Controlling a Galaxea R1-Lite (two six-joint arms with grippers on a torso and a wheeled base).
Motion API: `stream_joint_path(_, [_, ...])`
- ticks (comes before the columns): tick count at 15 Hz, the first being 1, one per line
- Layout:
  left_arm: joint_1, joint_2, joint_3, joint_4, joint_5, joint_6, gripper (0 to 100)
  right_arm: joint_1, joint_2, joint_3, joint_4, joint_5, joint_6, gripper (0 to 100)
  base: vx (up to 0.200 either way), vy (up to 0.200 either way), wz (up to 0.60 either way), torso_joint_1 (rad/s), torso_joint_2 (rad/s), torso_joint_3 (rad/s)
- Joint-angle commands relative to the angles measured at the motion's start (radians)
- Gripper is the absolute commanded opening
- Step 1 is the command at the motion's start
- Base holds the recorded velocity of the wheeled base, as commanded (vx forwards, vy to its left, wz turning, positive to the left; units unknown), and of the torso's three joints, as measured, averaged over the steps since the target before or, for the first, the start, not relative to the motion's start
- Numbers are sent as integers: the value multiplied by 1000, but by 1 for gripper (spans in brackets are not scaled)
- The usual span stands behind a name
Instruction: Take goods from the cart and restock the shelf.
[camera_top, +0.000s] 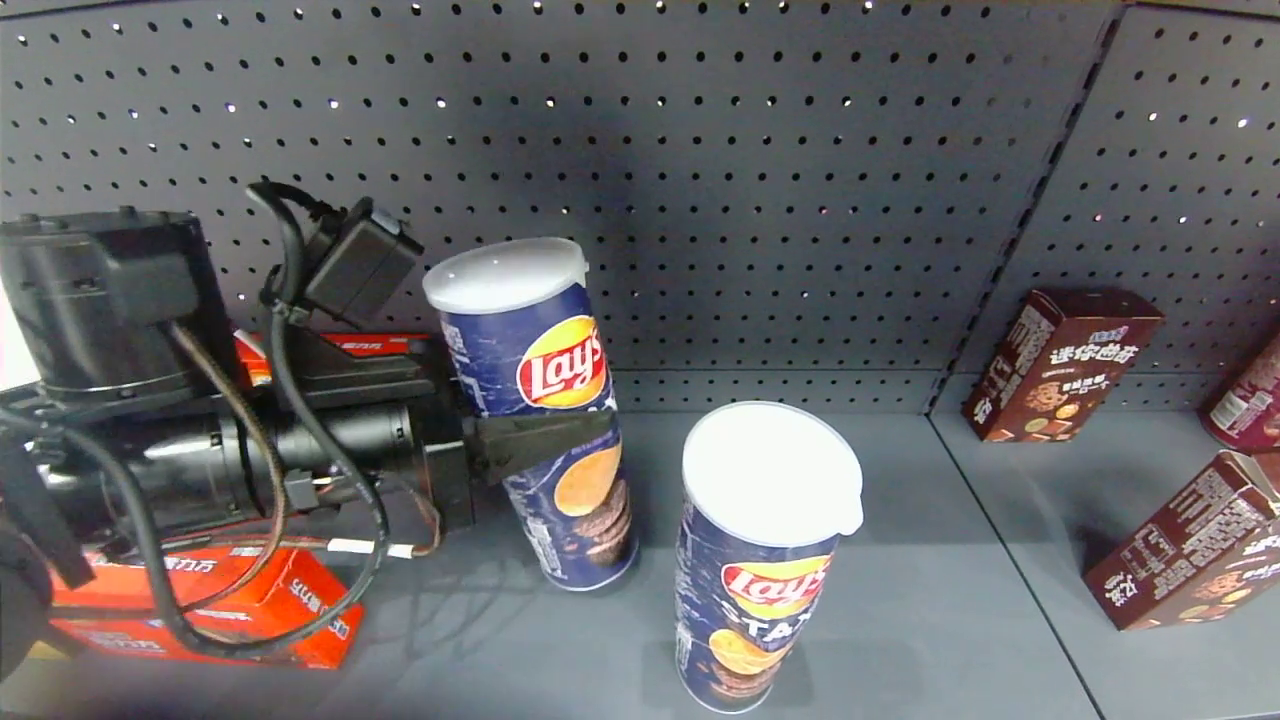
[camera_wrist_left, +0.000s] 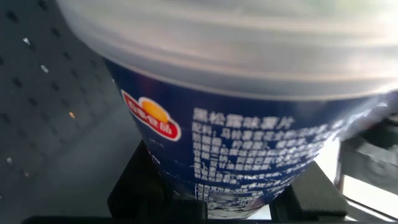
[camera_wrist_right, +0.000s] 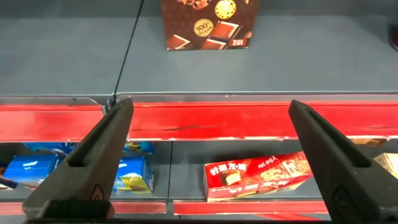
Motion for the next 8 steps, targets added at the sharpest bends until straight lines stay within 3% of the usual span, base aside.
stream_joint_path(1, [28,84,-63,7,1,3,0,22,-29,0,0,0,0,100,0,0,0,0,0,0])
stream_joint_path(8, [22,108,-134,19,2,10,0,34,-73,0,0,0,-2,100,0,0,0,0,0,0])
